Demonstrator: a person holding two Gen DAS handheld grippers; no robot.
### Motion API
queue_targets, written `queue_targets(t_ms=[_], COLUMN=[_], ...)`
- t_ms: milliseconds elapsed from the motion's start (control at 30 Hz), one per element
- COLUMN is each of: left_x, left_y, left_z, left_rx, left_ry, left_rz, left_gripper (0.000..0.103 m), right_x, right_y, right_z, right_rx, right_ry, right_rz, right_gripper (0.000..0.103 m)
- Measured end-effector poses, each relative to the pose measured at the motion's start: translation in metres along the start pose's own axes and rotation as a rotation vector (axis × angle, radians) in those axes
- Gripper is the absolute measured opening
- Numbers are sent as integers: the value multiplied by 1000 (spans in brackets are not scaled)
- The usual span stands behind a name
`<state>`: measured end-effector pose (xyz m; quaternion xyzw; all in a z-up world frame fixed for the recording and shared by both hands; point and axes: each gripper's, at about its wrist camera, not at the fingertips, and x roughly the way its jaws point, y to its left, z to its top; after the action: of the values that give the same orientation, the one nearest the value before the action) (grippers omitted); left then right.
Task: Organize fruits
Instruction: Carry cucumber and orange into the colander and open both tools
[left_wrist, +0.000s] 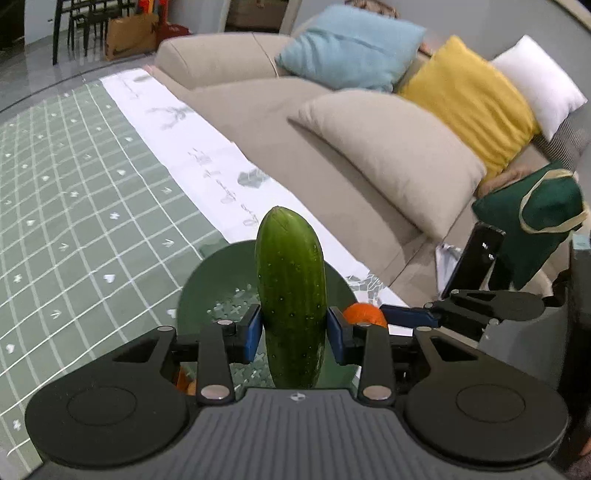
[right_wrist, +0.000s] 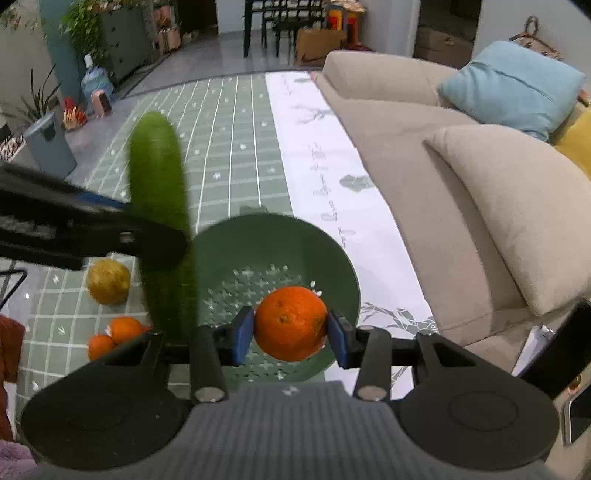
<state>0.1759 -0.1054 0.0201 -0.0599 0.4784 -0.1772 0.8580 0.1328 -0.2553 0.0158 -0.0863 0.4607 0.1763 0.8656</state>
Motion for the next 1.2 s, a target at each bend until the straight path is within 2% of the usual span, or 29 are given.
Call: queue_targets(t_ms=[100,267,567,833,967,1033,1067,1100,1200], left_x=[26,62,101,112,114,110,107,102,82], left_y=[7,19,34,36,39,39,39,38,37], left_z=[3,4,3,4,3,3,3,2,2], left_rx=[-24,-25,-21,-9,-17,-20,-22,-21,-6], left_ry=[59,146,253,261,267,263,258,246,213], left_rz=[-13,13,43,39,40,20,20,21,10], left_gripper=[42,42,42,43,43,48,49,50,50], right_x=[20,56,103,117,117,115,113,111,98], right_y=[-6,-10,-3,5,5,7,8,10,16], right_z=[-4,-3,4,3,5,6,6,7,10], right_rx=[-19,-9,-76,-138,-124,-139,-147,-153,-174], right_ry=[39,87,149,165,171,179,182,179,169], right_rz=[6,31,47,46,47,31,26,21,0], right_gripper=[40,40,40,42,42,46,55,58,59])
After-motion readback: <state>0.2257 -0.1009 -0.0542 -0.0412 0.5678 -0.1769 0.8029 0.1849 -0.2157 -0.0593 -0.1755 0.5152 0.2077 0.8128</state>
